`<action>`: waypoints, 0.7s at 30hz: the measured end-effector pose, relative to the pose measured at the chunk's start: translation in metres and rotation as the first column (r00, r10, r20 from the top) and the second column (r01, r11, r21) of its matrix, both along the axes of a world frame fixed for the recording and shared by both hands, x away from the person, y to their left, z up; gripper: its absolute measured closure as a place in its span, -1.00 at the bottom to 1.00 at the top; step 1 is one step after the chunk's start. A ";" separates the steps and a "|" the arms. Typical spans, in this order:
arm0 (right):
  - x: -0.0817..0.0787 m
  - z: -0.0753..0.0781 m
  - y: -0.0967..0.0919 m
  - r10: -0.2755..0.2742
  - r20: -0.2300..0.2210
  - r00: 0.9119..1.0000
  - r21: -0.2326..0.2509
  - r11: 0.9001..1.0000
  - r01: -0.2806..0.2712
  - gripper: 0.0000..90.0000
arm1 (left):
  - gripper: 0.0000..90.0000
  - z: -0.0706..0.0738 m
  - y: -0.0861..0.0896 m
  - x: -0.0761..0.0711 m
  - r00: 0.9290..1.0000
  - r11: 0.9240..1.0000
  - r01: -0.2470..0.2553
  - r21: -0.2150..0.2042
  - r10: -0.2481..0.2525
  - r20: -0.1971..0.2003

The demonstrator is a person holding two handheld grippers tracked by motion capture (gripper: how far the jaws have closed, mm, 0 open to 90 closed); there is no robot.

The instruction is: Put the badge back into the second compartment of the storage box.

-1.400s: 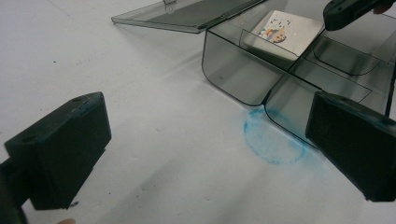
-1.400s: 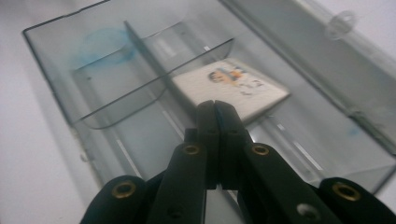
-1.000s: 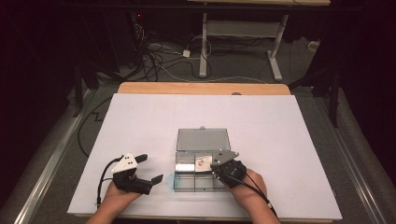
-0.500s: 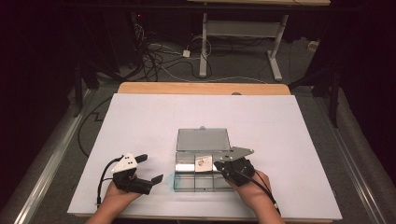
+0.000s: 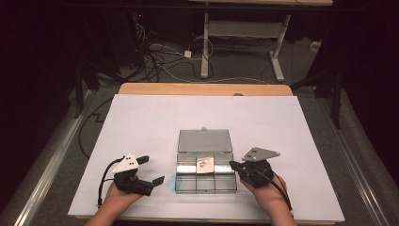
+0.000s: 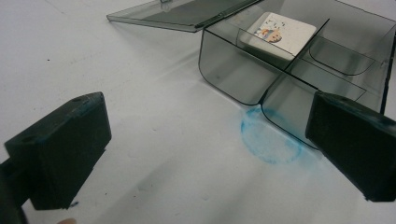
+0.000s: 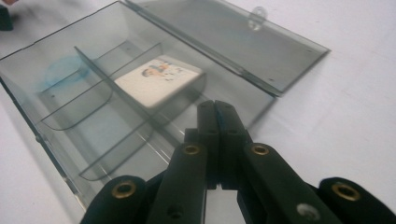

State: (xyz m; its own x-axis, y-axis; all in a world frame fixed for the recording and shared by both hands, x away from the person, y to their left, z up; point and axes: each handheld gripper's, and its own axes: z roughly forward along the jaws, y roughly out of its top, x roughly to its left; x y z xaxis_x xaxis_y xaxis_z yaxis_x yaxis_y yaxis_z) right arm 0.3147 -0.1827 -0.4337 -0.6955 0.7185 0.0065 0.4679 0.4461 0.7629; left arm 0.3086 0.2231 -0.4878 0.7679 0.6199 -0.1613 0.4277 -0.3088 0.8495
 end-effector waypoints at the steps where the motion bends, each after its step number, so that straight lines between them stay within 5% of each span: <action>1: 0.000 0.001 -0.004 -0.012 0.000 1.000 0.009 1.000 0.012 1.00 | -1.00 0.000 0.000 0.000 1.000 1.000 0.001 -0.001 -0.001 -0.003; 8: -0.001 -0.004 -0.030 -0.080 -0.013 0.997 0.038 0.996 0.080 1.00 | -1.00 0.001 0.000 0.005 0.999 1.000 -0.012 0.005 0.012 -0.037; 16: 0.003 -0.030 -0.049 -0.142 -0.068 0.988 0.060 0.987 0.146 0.98 | -1.00 0.003 -0.002 0.012 0.998 1.000 -0.027 0.002 0.028 -0.059; 21: 0.003 -0.039 -0.057 -0.179 -0.073 0.981 0.067 0.981 0.184 0.56 | -1.00 0.004 -0.004 0.018 0.995 1.000 -0.029 0.003 0.029 -0.093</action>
State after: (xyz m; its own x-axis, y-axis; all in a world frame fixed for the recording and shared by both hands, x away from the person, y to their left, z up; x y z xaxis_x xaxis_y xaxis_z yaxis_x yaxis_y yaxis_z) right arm 0.3181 -0.2401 -0.4727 -0.5499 0.8286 0.1052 0.5865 0.2935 0.7549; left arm 0.3264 0.2194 -0.4842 0.7314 0.6419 -0.2302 0.5135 -0.2963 0.8053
